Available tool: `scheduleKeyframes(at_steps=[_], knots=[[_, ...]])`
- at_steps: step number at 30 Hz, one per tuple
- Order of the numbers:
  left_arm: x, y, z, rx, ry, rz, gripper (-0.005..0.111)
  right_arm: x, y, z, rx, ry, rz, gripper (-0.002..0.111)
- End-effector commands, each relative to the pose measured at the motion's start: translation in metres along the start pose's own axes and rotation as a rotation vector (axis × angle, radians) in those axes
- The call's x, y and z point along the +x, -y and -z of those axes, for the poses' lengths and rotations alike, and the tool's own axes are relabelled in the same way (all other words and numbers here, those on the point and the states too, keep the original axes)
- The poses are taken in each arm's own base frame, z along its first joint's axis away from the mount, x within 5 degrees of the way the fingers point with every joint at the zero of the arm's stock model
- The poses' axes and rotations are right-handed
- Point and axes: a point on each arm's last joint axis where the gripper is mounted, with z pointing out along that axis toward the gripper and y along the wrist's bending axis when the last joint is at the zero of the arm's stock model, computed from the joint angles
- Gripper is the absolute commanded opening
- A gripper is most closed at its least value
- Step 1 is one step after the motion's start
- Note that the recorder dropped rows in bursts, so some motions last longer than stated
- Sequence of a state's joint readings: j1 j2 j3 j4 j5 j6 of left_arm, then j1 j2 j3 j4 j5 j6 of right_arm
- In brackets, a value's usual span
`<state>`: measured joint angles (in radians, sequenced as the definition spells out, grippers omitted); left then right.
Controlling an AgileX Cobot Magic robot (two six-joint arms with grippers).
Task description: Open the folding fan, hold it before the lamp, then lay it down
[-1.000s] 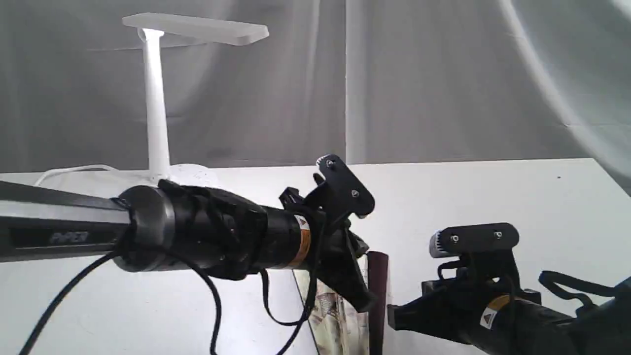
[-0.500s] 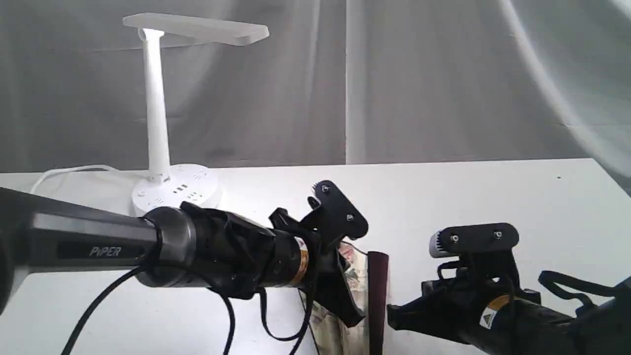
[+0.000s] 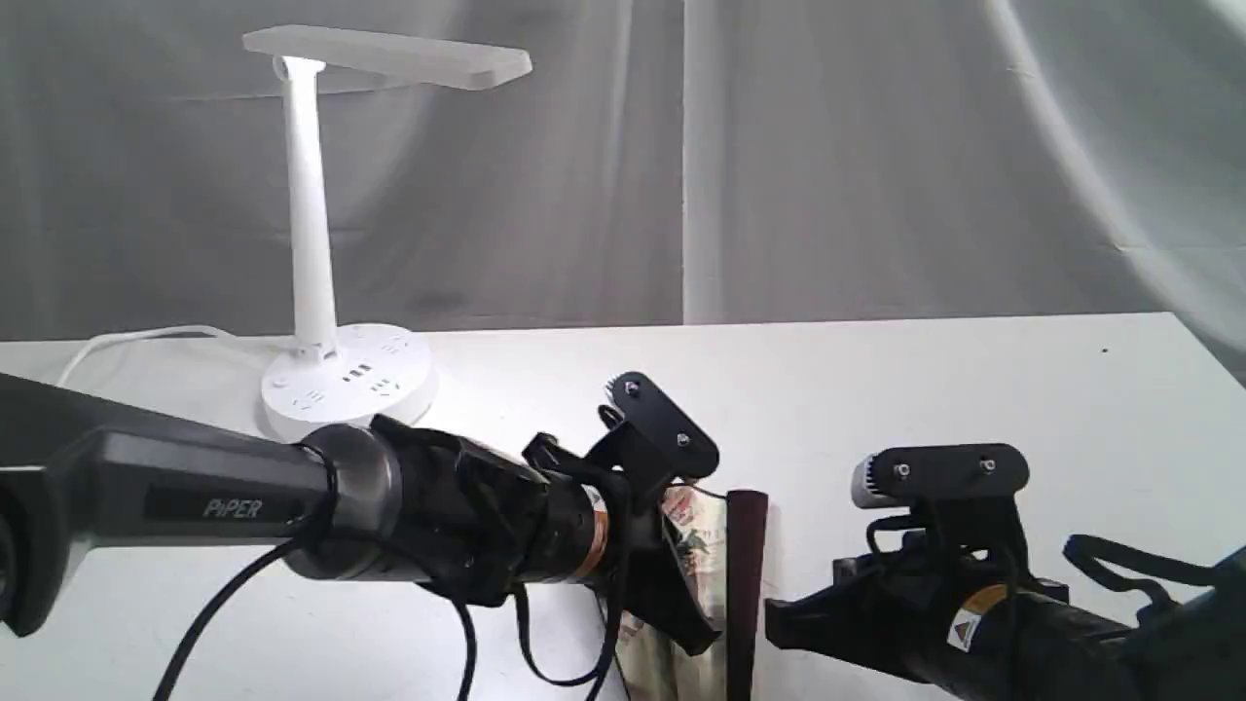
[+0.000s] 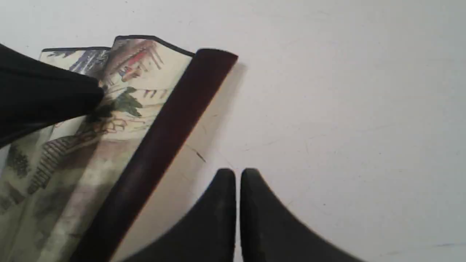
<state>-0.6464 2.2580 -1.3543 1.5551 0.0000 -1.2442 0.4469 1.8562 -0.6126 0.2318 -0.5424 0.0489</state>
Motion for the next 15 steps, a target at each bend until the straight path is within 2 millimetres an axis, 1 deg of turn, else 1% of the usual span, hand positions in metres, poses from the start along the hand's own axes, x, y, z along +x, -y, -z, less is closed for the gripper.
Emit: scheduleKeyframes(at_steps=[1,3,5,8,12,15], knots=[[0.01,0.004,-0.01,0.002,-0.033,0.012,0.0,-0.001,0.0,-0.003,0.004,-0.059,-0.021,0.007],[0.011,0.005,-0.01,0.001,-0.036,0.012,0.0,-0.005,-0.004,-0.007,-0.002,-0.138,-0.025,0.012],[0.011,0.005,-0.01,0.005,-0.034,0.012,0.0,-0.012,-0.009,-0.011,-0.013,-0.233,-0.03,0.021],[0.011,0.005,-0.01,0.005,-0.034,0.012,0.0,-0.018,-0.014,-0.012,-0.022,-0.325,-0.036,0.031],[0.011,0.005,-0.01,0.005,-0.034,0.012,0.0,-0.024,-0.017,-0.013,-0.028,-0.351,-0.036,0.038],[0.011,0.005,-0.01,0.005,-0.034,0.012,0.0,-0.024,-0.017,-0.013,-0.028,-0.348,-0.036,0.041]])
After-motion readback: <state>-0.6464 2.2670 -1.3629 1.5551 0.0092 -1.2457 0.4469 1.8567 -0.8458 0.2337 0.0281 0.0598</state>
